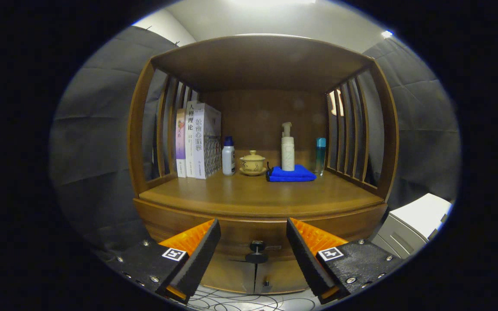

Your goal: Pull open the drawer, take out the items inside it, and place them on the countertop above the cabinet.

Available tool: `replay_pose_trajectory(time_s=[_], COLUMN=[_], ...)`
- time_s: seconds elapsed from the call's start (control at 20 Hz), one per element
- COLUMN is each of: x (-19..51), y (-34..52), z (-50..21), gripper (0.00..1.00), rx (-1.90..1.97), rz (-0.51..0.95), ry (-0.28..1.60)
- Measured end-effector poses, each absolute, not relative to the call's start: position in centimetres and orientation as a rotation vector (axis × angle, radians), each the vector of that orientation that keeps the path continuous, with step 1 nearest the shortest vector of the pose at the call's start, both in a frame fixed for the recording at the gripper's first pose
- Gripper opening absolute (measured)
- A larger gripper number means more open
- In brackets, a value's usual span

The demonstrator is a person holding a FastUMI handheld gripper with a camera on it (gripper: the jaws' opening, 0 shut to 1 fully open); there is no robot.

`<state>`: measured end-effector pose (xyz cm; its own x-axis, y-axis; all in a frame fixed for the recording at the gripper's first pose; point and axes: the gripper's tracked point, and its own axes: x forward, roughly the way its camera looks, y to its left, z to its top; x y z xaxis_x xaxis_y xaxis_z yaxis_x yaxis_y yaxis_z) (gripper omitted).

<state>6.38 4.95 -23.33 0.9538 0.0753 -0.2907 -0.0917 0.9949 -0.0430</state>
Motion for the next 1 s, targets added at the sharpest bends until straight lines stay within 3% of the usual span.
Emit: replay_pose_trajectory(time_s=[0.6,0.9,1.0], x=[7.7,8.1,8.0], y=[4.2,4.1,4.7], z=[-32.0,-33.3,-33.3], gripper=[0.92,0.71,0.58], rx=[0.015,0.056,0.077], rz=[0.045,0.046,0.056], ry=[0.383,0.390,0.381])
